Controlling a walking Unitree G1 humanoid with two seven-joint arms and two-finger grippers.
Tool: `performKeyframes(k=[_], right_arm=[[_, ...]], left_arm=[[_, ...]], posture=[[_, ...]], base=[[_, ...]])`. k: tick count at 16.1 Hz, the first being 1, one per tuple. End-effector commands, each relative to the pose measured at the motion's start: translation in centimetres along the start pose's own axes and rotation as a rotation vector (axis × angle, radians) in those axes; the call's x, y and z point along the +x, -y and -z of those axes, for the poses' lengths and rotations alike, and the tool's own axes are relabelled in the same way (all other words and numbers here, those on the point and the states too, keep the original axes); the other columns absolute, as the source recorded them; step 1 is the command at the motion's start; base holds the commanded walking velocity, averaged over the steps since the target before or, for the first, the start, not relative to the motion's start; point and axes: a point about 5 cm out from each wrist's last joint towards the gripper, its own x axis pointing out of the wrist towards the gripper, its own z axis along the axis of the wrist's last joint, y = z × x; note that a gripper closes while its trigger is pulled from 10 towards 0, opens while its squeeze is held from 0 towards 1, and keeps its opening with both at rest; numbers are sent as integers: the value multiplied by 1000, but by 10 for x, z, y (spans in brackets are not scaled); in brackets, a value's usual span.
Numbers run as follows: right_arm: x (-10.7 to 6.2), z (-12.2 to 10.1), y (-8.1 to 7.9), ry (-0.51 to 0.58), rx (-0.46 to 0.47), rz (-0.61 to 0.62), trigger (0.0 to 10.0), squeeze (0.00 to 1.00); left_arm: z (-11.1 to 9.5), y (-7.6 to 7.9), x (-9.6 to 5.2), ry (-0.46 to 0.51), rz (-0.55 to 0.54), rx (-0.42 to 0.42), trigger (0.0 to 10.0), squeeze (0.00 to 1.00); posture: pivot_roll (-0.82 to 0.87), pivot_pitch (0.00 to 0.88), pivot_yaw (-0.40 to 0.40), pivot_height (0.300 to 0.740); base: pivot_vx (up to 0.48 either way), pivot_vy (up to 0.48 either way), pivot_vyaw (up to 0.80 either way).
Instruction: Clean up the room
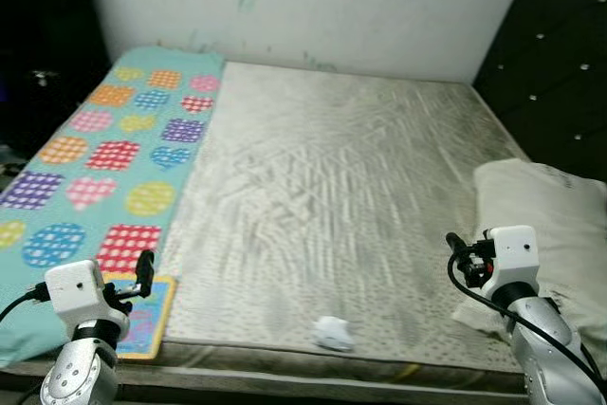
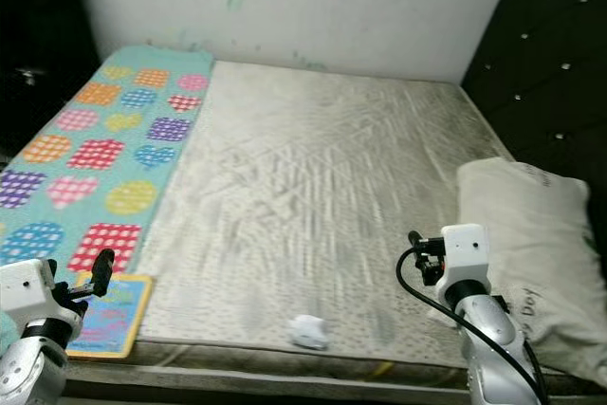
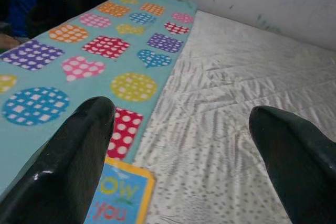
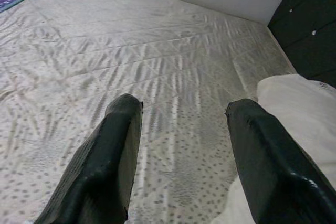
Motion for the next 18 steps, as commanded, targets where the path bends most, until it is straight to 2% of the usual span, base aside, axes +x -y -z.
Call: performKeyframes(k=[1, 15, 18], right_arm=[[2, -4, 2, 11, -12, -3, 10000, 0], [3, -5, 5, 10, -30, -6, 10000, 0], [3, -5, 5, 11, -33, -6, 10000, 0]], left_arm=[[-3, 2, 1, 9, 1, 7, 10000, 0], [1, 2, 2, 0, -18, 5, 10000, 0], [0, 3, 1, 19, -13, 18, 10000, 0]], posture=[[-73, 0, -71, 740], [-81, 0, -80, 740], [-82, 0, -80, 740]], base=[[0, 349, 0], [0, 390, 0], [0, 0, 0]])
